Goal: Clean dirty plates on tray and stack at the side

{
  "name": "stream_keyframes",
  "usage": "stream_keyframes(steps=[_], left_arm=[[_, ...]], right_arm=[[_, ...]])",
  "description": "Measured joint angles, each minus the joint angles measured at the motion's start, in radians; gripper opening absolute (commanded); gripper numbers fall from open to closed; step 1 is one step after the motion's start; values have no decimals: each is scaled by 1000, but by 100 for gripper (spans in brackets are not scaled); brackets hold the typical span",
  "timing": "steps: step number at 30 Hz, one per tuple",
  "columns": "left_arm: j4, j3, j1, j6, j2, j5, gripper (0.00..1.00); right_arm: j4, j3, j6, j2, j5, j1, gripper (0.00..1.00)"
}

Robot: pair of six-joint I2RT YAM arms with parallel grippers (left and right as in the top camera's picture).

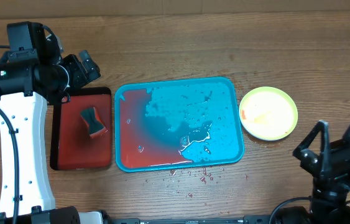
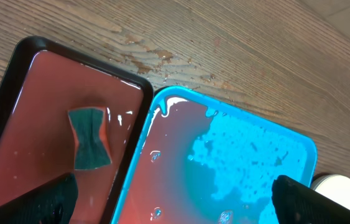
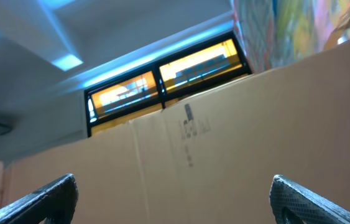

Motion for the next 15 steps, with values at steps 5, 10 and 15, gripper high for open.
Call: stream_keyframes(steps=[5, 10, 15], left_arm=[[0, 0, 0, 0, 0, 0, 100], [1, 0, 0, 0, 0, 0, 100], [0, 0, 0, 0, 0, 0, 100]], right_arm=[[-1, -88, -1, -55, -24, 1, 100], [0, -171, -1, -119, -31, 1, 100], [0, -230, -1, -175, -31, 1, 100]])
